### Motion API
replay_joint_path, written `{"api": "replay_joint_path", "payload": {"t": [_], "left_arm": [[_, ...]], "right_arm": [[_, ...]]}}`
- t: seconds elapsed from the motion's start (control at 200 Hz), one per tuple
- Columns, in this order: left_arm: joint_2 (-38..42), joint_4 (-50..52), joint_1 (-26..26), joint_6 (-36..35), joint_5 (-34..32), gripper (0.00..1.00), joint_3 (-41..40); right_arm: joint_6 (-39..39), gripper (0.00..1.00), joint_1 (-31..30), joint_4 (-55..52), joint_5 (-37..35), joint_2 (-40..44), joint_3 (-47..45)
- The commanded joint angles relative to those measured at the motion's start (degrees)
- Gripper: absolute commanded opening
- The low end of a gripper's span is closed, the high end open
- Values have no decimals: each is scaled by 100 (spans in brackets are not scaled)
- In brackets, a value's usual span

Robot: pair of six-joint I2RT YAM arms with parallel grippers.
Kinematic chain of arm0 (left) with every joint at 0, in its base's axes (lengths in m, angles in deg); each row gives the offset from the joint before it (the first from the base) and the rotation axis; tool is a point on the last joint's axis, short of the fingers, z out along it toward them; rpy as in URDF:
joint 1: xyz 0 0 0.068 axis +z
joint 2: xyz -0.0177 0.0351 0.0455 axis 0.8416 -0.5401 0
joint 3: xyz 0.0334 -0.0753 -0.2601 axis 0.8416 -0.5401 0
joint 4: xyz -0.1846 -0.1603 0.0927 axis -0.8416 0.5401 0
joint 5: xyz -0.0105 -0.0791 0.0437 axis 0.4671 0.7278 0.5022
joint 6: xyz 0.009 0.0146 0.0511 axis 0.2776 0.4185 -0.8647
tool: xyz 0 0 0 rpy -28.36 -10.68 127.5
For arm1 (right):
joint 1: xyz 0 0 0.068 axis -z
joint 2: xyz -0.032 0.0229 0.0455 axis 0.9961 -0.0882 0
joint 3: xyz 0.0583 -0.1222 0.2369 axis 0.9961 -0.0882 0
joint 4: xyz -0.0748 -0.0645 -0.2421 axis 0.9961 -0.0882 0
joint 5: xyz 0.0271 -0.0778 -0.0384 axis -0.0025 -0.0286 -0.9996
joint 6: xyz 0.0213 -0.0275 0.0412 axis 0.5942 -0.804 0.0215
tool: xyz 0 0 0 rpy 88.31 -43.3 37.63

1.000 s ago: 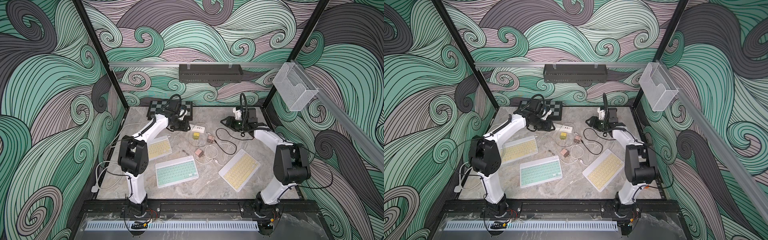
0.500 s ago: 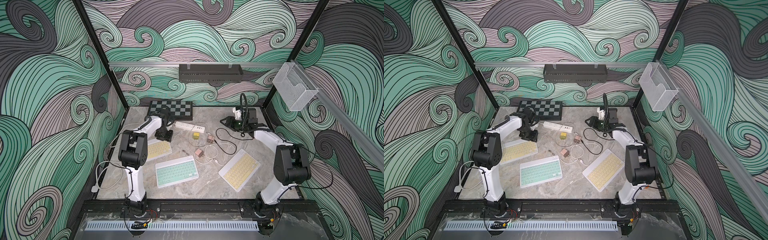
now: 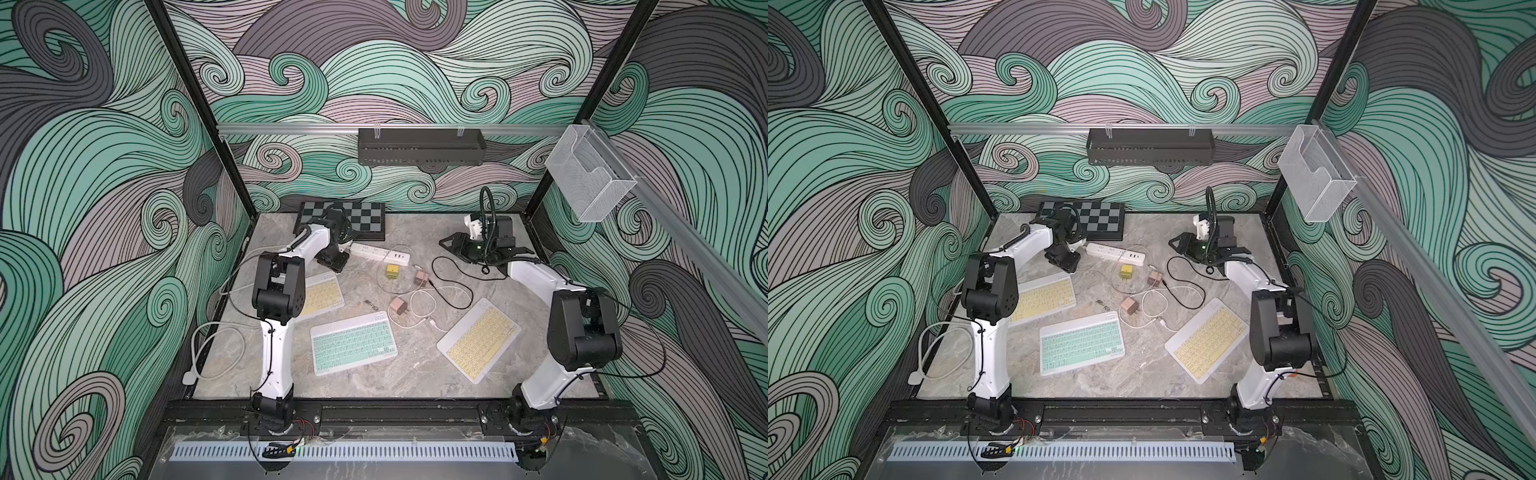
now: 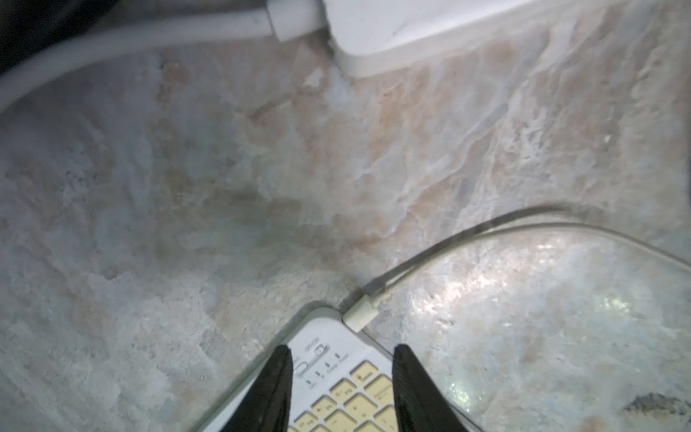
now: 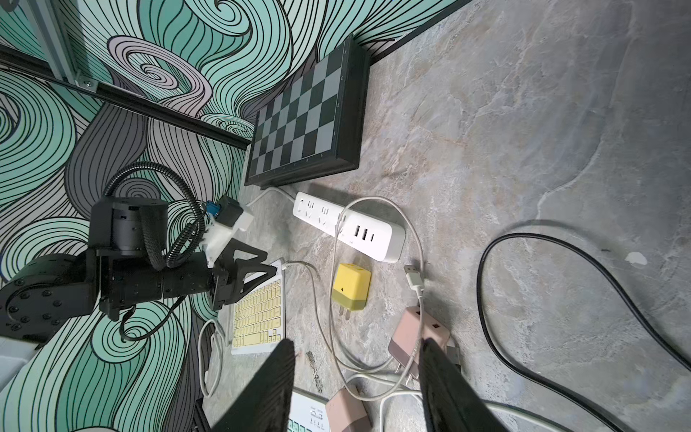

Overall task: Unplug the wireless keyboard
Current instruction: Adjust the power cord at the center of the board.

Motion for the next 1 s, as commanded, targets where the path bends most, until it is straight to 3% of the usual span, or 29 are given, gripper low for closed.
{"api": "replay_joint_path", "payload": {"t": [0.0, 0.15, 0.285, 0.66, 0.996], "left_arm": [[-108, 249, -88, -470, 445, 46, 269], [-75, 352, -256, -872, 1092, 50, 276], [-19, 305, -481, -1246, 1261, 52, 26], [455, -1227, -1055, -1685, 497, 56, -865], [661, -1710, -1181, -2061, 199, 57, -1153]], "right_arm": [[23, 55, 23, 102, 102, -20, -32], [59, 54, 22, 120, 144, -59, -15], [59, 54, 20, 126, 154, -63, -16], [84, 54, 19, 122, 224, -112, 10], [40, 54, 22, 77, 229, -157, 54]]}}
